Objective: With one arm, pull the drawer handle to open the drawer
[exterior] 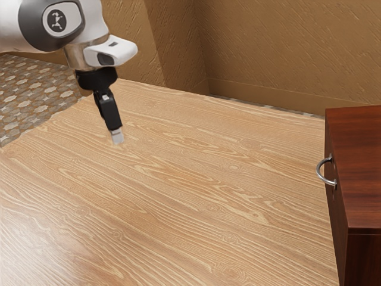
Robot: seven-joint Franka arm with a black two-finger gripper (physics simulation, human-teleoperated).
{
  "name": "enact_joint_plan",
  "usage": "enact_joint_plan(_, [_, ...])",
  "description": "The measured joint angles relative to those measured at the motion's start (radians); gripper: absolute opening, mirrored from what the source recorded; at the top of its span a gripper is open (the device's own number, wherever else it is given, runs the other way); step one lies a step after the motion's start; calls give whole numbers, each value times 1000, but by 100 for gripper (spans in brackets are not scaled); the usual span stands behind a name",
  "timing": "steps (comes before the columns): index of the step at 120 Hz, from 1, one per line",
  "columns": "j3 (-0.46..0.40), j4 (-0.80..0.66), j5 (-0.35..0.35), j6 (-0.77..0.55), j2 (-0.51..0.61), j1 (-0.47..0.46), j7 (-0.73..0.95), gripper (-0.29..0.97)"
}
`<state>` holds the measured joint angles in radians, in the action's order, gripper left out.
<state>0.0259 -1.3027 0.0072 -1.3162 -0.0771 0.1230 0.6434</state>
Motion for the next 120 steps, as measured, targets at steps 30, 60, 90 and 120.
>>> enact_joint_plan(30, [1, 8, -2, -35, 2, 2, 93, 68])
enact_joint_plan(60, [-142, -38, 39, -133, -7, 32, 315, 68])
enact_joint_plan(90, [-202, -63, -57, -365, -81, 32, 707, 68])
enact_joint_plan(120, [-253, 2, -134, -486, -177, -2, 1020, 67])
